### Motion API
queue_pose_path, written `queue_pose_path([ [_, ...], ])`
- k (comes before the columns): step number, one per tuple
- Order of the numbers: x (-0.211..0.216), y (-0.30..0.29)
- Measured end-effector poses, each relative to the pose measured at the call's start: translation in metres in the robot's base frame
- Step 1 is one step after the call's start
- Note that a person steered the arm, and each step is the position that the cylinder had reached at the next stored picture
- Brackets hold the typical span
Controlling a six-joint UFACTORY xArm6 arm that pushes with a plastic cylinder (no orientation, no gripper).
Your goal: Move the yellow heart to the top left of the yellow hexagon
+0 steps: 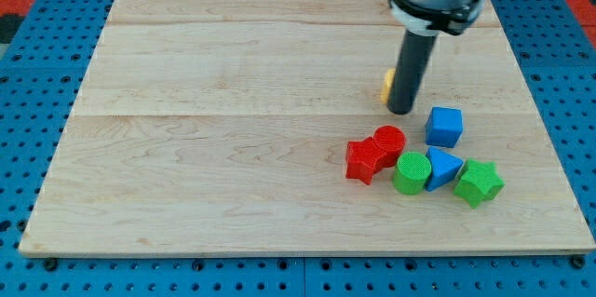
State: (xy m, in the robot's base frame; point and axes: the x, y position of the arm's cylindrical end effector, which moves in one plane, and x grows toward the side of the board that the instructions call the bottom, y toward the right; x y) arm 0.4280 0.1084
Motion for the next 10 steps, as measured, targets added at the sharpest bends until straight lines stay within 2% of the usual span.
queue_pose_path([
  [2, -0.074, -0.004],
  [4, -0.065, 0.037],
  [5, -0.076, 0.047],
  [6, -0.135, 0.047],
  [8, -0.094, 0.035],
  [10, -0.140, 0.027],
])
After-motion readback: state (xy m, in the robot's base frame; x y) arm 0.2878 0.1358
